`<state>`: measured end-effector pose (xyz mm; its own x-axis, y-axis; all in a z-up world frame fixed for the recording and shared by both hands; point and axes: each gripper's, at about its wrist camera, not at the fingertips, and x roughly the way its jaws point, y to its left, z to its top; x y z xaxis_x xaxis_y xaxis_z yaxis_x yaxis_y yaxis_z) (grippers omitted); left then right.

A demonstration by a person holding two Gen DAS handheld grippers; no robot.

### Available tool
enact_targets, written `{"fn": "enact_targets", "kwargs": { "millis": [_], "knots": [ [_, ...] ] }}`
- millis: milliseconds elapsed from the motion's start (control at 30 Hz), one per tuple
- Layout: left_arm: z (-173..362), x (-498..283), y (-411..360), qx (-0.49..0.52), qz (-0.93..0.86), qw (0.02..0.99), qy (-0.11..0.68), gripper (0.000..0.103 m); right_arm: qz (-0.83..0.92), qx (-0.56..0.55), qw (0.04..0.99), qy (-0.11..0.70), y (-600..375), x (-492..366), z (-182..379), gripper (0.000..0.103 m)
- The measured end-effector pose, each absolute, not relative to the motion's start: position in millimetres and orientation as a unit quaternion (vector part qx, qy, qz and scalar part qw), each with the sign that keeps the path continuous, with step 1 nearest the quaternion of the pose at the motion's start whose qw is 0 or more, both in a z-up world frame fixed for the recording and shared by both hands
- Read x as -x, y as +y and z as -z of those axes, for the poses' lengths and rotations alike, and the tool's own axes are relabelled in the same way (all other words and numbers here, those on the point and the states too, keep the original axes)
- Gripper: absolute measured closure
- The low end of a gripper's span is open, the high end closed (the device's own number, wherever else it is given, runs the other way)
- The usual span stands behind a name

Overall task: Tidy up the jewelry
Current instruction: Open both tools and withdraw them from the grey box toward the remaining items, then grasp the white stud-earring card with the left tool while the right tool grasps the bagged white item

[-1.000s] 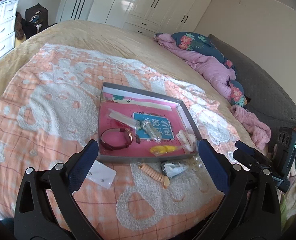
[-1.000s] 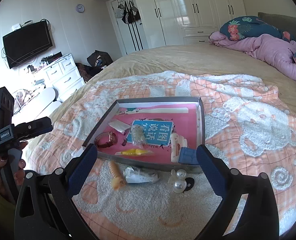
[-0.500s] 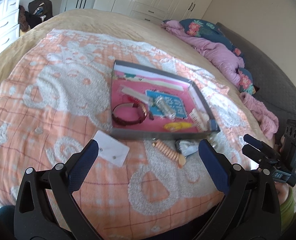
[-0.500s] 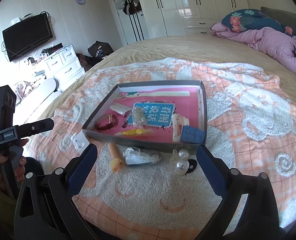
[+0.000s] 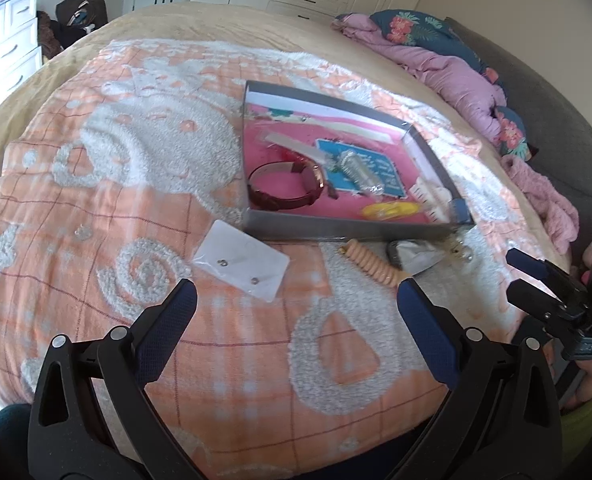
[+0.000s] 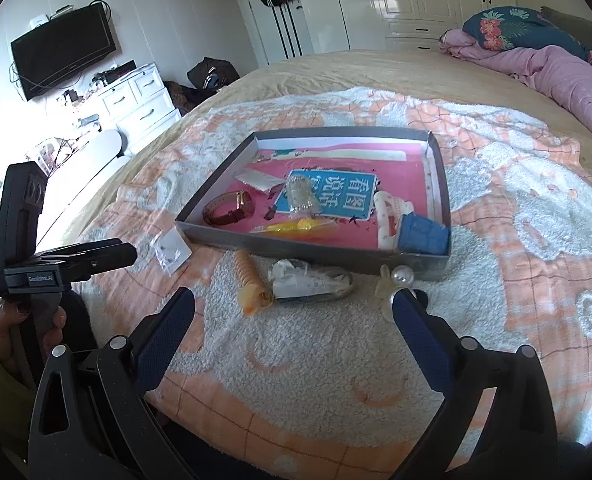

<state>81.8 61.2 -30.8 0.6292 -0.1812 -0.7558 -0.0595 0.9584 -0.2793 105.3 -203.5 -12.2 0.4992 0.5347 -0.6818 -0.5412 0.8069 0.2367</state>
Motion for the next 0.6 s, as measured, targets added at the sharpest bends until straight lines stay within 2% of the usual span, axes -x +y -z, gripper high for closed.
{"fn": "enact_targets", "kwargs": {
  "millis": [367, 467, 600],
  "knots": [
    [51.5, -89.8, 72.5, 0.128, 0.012, 0.889, 0.440, 0.009, -0.305, -0.016, 0.851, 0.428, -193.5, -117.3, 41.2, 0.005],
    [56.1, -92.8, 74.7, 0.122, 0.008, 0.890, 0.440, 0.009, -0.304, -0.029, 0.843, 0.443, -191.9, -124.5, 50.9, 0.017],
    [63.1, -97.4, 77.0, 0.115, 0.005, 0.888, 0.446, 0.009, -0.301, -0.038, 0.836, 0.457, -186.5, -132.0, 59.4, 0.018]
  ]
}}
